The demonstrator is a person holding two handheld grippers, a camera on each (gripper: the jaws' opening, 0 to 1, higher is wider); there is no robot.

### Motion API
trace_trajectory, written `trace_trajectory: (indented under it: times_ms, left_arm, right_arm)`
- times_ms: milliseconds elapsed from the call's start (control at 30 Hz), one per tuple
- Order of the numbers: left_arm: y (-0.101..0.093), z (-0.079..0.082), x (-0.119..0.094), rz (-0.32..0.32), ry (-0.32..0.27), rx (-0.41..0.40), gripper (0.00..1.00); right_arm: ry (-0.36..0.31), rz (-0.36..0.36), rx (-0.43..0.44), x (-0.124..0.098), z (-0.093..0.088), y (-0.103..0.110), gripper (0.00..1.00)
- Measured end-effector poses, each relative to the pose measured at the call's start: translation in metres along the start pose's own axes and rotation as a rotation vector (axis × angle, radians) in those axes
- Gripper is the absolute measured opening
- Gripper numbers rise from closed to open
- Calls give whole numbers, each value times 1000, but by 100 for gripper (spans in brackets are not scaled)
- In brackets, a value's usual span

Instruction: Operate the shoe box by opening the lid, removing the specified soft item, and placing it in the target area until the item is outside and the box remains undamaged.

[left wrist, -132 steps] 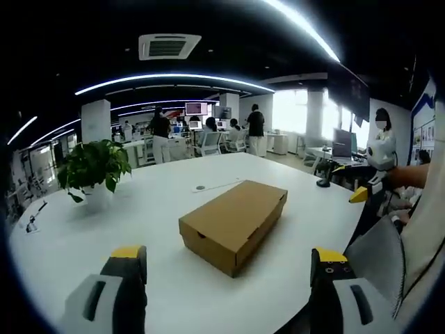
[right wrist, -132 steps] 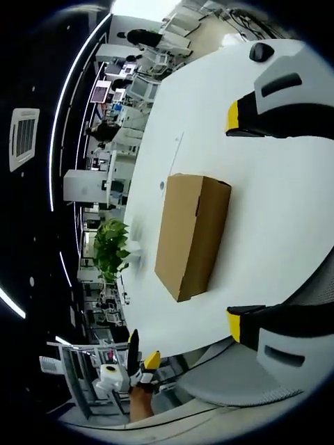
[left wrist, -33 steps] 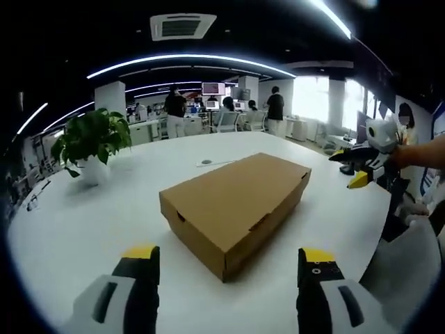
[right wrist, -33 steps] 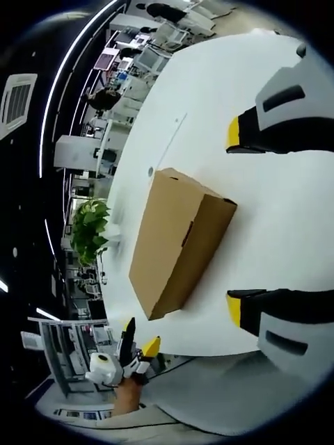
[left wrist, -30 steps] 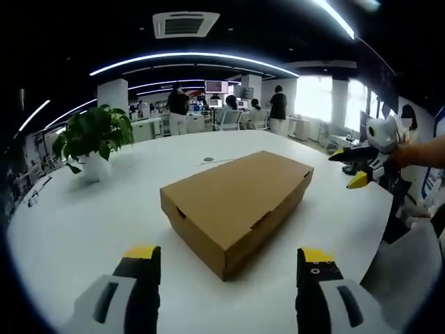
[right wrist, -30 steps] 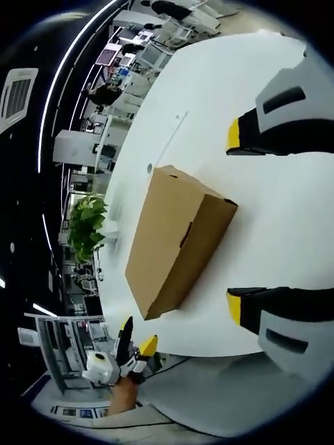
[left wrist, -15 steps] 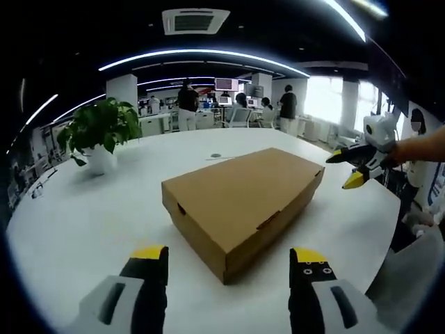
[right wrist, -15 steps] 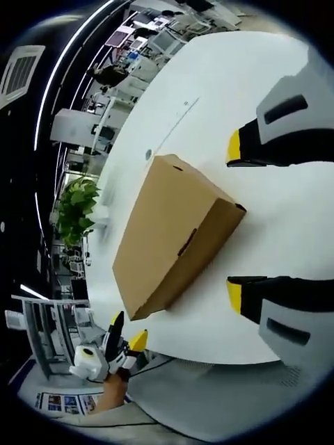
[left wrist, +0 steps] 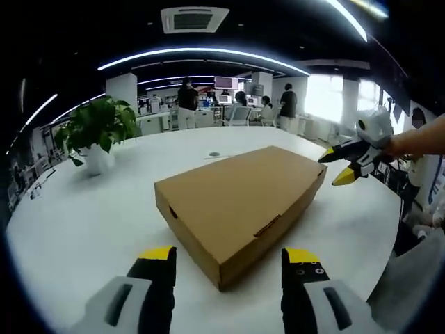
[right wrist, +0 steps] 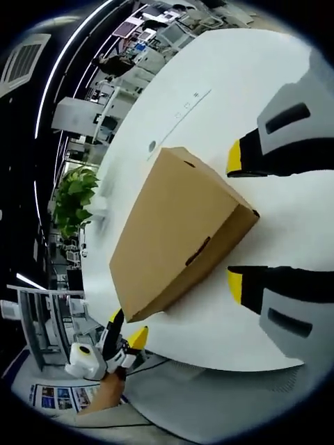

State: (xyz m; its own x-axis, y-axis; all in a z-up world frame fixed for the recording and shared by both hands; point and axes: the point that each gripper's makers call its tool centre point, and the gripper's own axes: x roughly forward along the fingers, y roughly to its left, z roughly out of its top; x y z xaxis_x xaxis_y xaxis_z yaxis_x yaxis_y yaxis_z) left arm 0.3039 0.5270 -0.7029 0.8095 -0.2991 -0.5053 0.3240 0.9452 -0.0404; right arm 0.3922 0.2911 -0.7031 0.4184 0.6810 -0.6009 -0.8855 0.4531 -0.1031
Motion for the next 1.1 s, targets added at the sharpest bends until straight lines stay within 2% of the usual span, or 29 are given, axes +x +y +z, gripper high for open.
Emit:
trace_trajectory:
  times_ms: [233,467,767,1100]
  left_arm:
    - [-4,4,8,5,-10,-4,52]
    - [2,5,9,23,-10,-37,47]
    - [1,3,11,23,4,-25,47]
    - [3,3,12,10,12,-20,47]
  right_arm:
    - [-14,-6,10,8,8,-6,38]
    - [-7,-1,30,10,7,-3,38]
    - [6,4,61,14,3,-3,39]
    - [-14,-18,113,15,1,0,38]
